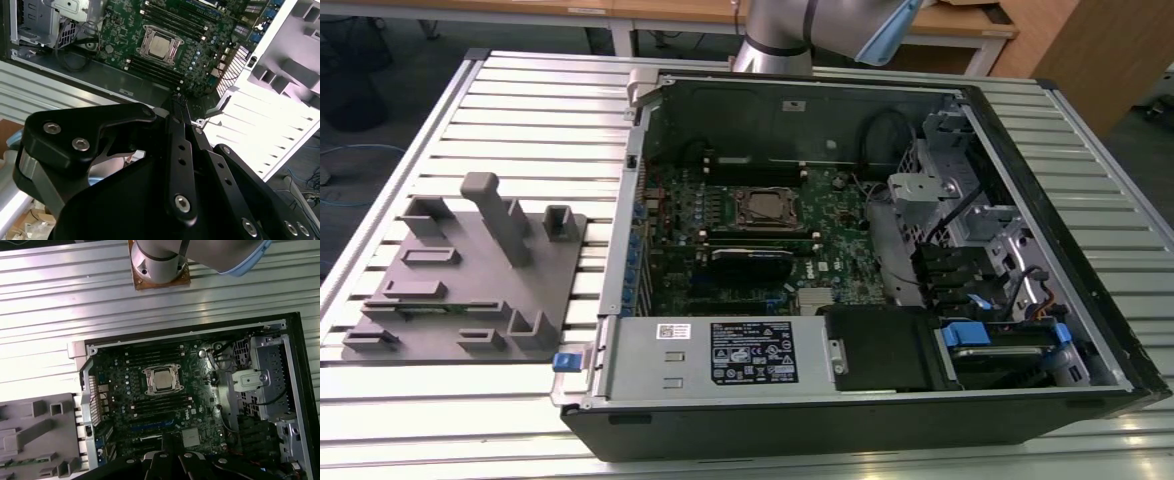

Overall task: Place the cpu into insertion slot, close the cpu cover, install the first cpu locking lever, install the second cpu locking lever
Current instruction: 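Install the second cpu locking lever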

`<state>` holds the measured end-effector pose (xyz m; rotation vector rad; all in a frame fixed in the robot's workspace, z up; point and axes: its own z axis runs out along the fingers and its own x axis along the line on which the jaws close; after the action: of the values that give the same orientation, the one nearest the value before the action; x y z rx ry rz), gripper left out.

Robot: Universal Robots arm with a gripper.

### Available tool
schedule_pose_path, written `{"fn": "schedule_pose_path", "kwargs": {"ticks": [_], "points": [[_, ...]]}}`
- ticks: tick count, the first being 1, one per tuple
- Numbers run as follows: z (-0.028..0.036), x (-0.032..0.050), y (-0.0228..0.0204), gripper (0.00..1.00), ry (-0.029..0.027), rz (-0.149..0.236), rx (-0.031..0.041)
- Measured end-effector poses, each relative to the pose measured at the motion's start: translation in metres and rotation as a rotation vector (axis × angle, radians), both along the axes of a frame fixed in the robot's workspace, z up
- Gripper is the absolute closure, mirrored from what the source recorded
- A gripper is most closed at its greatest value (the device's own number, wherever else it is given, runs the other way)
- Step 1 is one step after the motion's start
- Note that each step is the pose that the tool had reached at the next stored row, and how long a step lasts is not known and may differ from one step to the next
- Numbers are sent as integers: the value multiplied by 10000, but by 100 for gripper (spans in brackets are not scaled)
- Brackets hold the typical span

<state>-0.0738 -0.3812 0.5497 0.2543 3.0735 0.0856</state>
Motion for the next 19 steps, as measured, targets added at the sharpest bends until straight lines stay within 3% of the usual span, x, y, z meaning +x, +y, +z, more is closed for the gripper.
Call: {"fn": "schedule_pose_path", "kwargs": {"ticks": [4,9,19], "points": [[-65,0,0,89,-1,0,1],[-72,0,0,89,0,0,0],[-250,0,0,89,0,0,1]]}}
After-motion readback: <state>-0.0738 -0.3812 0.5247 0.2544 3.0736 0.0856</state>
